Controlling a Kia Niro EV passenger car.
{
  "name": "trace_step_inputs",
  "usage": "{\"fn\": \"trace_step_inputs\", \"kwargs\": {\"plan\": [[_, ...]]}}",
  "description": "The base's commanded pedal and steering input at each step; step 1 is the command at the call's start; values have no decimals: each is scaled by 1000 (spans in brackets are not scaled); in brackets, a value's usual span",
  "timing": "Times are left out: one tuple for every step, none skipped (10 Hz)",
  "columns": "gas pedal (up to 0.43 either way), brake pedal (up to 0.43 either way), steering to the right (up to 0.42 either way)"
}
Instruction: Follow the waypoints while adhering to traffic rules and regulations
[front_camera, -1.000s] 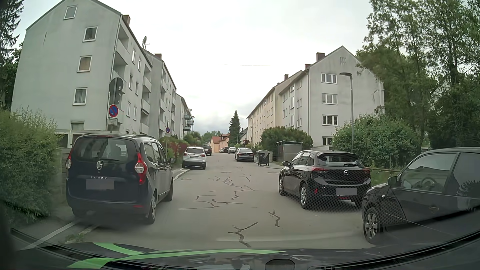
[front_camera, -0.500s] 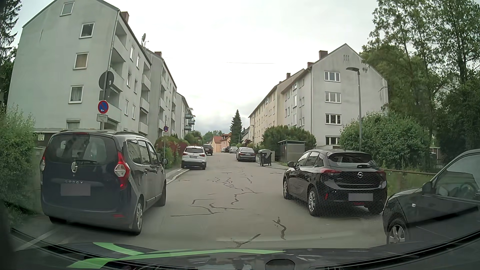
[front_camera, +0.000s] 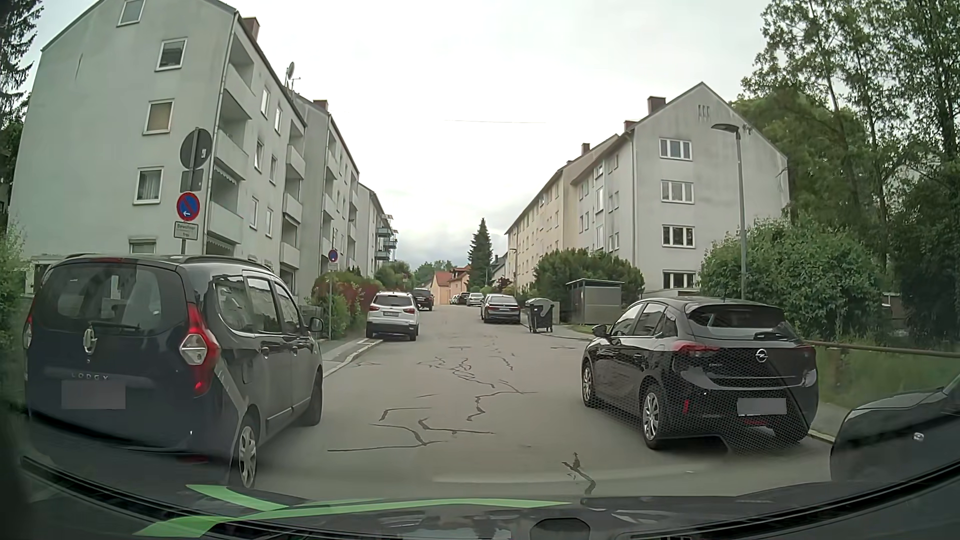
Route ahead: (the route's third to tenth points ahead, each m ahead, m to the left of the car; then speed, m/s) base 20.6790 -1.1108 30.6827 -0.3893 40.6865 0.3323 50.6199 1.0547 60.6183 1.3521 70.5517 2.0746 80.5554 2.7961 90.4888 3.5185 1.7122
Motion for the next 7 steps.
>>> {"fn": "trace_step_inputs", "kwargs": {"plan": [[20,0,-76],[20,0,-74],[20,0,-74],[20,0,-72],[20,0,-69],[20,0,-65],[20,0,-61]]}}
